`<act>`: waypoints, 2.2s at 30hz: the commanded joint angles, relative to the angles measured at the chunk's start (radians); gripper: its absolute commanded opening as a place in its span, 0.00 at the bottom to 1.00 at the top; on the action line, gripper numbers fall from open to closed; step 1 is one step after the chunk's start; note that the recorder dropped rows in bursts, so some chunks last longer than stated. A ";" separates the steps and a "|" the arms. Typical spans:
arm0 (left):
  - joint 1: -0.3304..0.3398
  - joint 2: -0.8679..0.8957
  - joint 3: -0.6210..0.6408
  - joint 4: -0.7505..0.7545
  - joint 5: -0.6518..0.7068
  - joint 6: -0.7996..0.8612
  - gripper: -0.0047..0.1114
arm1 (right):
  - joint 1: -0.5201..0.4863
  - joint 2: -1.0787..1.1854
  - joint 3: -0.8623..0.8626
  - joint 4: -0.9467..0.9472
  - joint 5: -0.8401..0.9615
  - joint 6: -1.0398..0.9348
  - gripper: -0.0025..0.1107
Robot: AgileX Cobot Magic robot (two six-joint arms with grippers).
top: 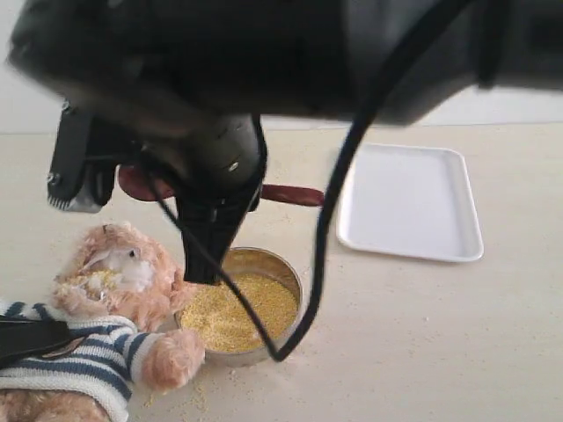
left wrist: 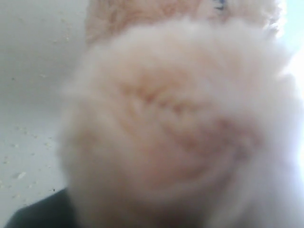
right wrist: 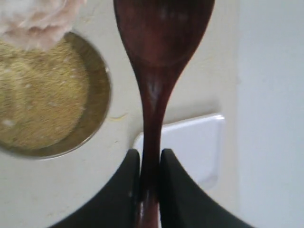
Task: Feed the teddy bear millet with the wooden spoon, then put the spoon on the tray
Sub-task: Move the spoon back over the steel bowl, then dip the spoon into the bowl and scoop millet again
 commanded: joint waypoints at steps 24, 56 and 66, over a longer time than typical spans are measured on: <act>0.001 0.000 -0.066 -0.163 0.055 0.037 0.08 | -0.065 -0.006 0.259 -0.020 0.007 -0.053 0.02; 0.001 0.000 -0.066 -0.169 0.056 0.142 0.08 | 0.023 0.183 0.259 -0.036 -0.004 -0.095 0.02; -0.001 0.000 -0.066 -0.139 -0.029 0.128 0.08 | 0.023 0.181 0.259 -0.038 -0.053 -0.050 0.02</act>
